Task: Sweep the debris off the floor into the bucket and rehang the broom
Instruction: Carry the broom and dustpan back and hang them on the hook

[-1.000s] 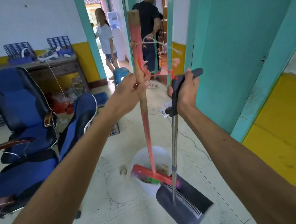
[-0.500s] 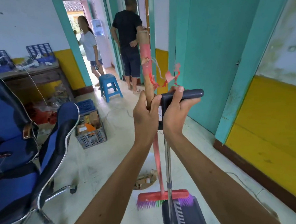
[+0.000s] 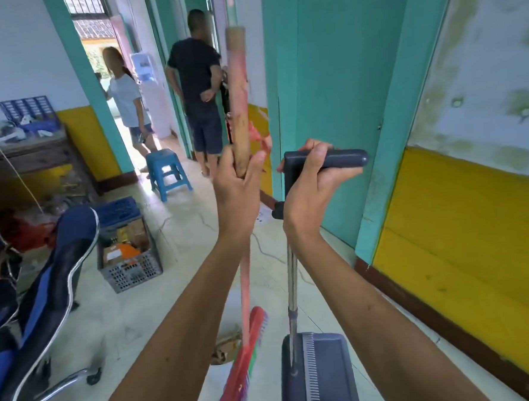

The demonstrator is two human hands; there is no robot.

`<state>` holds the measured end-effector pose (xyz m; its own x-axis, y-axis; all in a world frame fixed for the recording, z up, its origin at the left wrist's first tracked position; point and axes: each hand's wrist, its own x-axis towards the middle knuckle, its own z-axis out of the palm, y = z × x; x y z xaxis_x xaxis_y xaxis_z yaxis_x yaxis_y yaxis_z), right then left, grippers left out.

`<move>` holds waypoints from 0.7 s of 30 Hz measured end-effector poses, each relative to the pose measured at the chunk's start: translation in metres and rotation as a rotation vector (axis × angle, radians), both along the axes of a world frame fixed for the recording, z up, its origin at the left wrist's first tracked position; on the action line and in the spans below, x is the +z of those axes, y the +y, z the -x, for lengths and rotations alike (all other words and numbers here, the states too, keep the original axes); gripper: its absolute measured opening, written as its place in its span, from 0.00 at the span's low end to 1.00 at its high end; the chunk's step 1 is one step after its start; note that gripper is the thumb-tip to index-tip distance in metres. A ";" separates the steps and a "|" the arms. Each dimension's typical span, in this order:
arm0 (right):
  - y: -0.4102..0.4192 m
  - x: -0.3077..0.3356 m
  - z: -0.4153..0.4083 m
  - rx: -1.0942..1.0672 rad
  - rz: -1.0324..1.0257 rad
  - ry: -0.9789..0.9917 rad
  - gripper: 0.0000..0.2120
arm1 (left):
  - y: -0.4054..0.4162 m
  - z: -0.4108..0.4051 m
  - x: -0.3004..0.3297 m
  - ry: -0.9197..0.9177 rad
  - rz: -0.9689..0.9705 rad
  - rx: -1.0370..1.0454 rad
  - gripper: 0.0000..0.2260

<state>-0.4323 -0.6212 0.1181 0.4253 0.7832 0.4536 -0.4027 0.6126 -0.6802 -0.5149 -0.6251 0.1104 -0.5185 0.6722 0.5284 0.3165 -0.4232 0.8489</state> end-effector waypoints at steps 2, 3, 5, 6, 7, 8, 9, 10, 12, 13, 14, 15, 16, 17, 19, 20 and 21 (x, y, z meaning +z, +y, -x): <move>0.013 0.003 -0.002 0.012 -0.012 0.007 0.09 | 0.010 -0.018 -0.011 -0.065 0.073 -0.157 0.15; 0.018 0.005 -0.004 0.016 -0.005 0.008 0.11 | 0.014 -0.024 -0.015 -0.154 0.097 -0.242 0.16; 0.029 0.007 -0.008 0.011 0.017 0.016 0.08 | 0.023 -0.031 -0.019 -0.260 0.100 -0.349 0.16; 0.034 0.008 -0.011 0.013 0.020 0.019 0.06 | 0.029 -0.032 -0.022 -0.220 0.117 -0.342 0.14; 0.038 0.009 -0.014 0.003 0.024 0.020 0.05 | 0.035 -0.035 -0.024 -0.176 0.136 -0.336 0.15; 0.042 0.010 -0.017 -0.021 0.033 0.018 0.06 | 0.041 -0.037 -0.027 -0.156 0.158 -0.346 0.16; 0.047 0.012 -0.021 -0.044 0.041 0.024 0.06 | 0.047 -0.039 -0.028 -0.146 0.187 -0.369 0.17; 0.053 0.012 -0.025 -0.059 0.045 0.036 0.05 | 0.053 -0.042 -0.030 -0.127 0.206 -0.399 0.15; 0.068 0.009 -0.033 -0.046 0.051 0.061 0.03 | 0.063 -0.048 -0.033 -0.101 0.222 -0.467 0.06; 0.076 0.007 -0.037 -0.029 0.060 0.080 0.05 | 0.068 -0.052 -0.034 -0.083 0.226 -0.498 0.05; 0.084 0.004 -0.041 -0.018 0.065 0.100 0.07 | 0.075 -0.054 -0.037 -0.054 0.222 -0.519 0.09; 0.092 0.002 -0.046 -0.006 0.062 0.121 0.08 | 0.082 -0.056 -0.041 -0.003 0.216 -0.531 0.13; 0.099 0.000 -0.051 0.010 0.055 0.149 0.08 | 0.090 -0.058 -0.045 0.057 0.196 -0.544 0.15; 0.106 -0.001 -0.056 0.027 0.047 0.176 0.08 | 0.098 -0.059 -0.048 0.096 0.171 -0.576 0.16; 0.120 -0.003 -0.064 0.060 0.020 0.227 0.07 | 0.118 -0.065 -0.053 0.135 0.115 -0.683 0.16; 0.127 -0.003 -0.067 0.072 0.010 0.253 0.06 | 0.130 -0.068 -0.055 0.157 0.100 -0.732 0.17; 0.135 -0.001 -0.069 0.082 0.013 0.280 0.06 | 0.142 -0.071 -0.056 0.182 0.093 -0.764 0.19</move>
